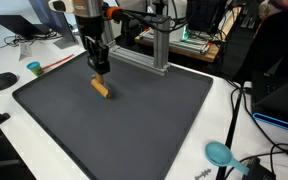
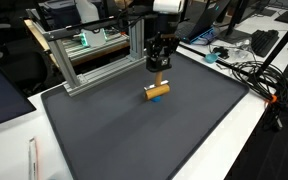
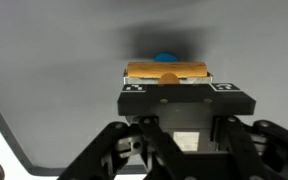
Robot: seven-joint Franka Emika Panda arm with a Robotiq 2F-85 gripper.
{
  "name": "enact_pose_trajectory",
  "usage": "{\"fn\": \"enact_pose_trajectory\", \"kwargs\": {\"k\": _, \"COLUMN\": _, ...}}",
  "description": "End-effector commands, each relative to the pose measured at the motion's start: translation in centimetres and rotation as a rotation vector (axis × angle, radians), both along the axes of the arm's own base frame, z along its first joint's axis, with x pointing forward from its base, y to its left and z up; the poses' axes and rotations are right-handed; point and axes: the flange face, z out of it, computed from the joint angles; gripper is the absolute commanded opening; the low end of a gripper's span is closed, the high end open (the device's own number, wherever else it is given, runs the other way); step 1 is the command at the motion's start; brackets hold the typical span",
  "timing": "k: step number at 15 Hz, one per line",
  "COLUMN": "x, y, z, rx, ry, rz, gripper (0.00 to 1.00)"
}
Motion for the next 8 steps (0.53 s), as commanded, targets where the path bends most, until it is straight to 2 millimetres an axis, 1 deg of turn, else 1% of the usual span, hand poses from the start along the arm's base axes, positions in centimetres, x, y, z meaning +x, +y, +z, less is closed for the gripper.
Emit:
{"fn": "enact_pose_trajectory", "kwargs": {"k": 1, "x": 0.53, "y": -0.12, "z": 0.03, "rx": 0.02, "ry": 0.017, "rz": -0.002, "gripper": 0.23}}
{"fn": "enact_pose_trajectory", "kwargs": {"k": 5, "x": 0.3, "y": -0.11, "z": -0.43, "rx": 0.025, "ry": 0.046, "rz": -0.006, "gripper": 0.23}}
{"fn": "enact_pose_trajectory", "kwargs": {"k": 8, "x": 0.43, "y": -0.15, "z": -0.45, "rx": 0.028, "ry": 0.03, "rz": -0.014, "gripper": 0.23}}
